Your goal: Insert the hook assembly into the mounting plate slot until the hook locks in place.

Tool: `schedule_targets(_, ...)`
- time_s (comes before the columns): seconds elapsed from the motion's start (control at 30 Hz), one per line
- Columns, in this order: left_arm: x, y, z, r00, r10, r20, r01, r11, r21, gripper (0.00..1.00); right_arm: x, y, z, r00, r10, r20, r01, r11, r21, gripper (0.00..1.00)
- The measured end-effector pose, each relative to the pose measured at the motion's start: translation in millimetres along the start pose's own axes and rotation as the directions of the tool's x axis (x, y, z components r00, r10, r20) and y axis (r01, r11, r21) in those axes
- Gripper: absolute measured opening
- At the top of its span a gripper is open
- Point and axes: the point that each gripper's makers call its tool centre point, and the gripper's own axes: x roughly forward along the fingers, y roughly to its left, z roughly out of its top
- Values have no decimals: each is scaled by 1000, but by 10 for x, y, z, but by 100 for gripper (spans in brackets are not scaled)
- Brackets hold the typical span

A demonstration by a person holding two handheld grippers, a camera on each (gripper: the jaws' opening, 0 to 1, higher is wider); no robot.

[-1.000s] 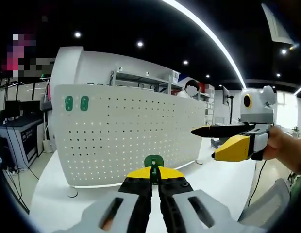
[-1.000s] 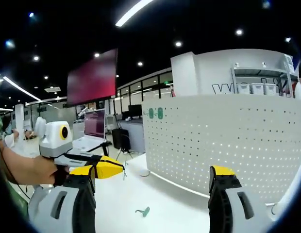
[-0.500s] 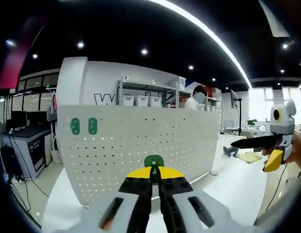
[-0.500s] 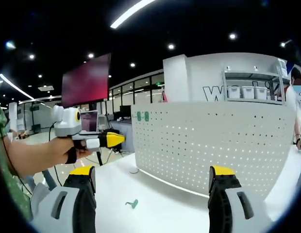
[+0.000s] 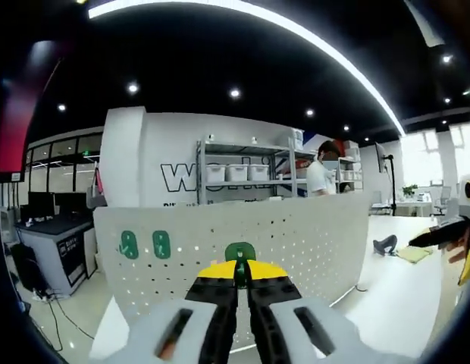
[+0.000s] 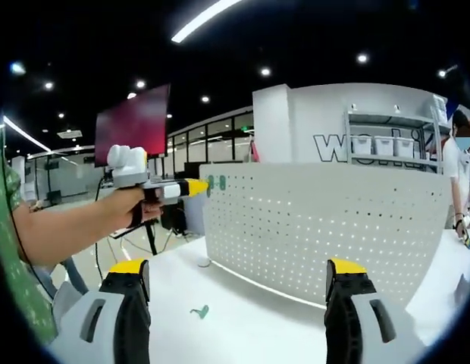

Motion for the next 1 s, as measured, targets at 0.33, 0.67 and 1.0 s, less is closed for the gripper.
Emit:
schedule_targets(0.33, 287, 143, 96, 999, 44, 19, -44, 999, 13, 3, -132, -135, -4, 999, -3, -38, 3, 1000, 12, 98)
schedule_targets(0.67, 495, 298, 132, 996, 86, 25, -87, 996, 36, 3, -196, -222, -59, 995, -17, -95, 17, 1000, 0, 98)
schedule_targets(1.0, 674, 390, 89, 994, 108, 9, -109, 991, 77, 3, -268, -312, -83, 989, -6, -148, 5, 1000, -8, 98)
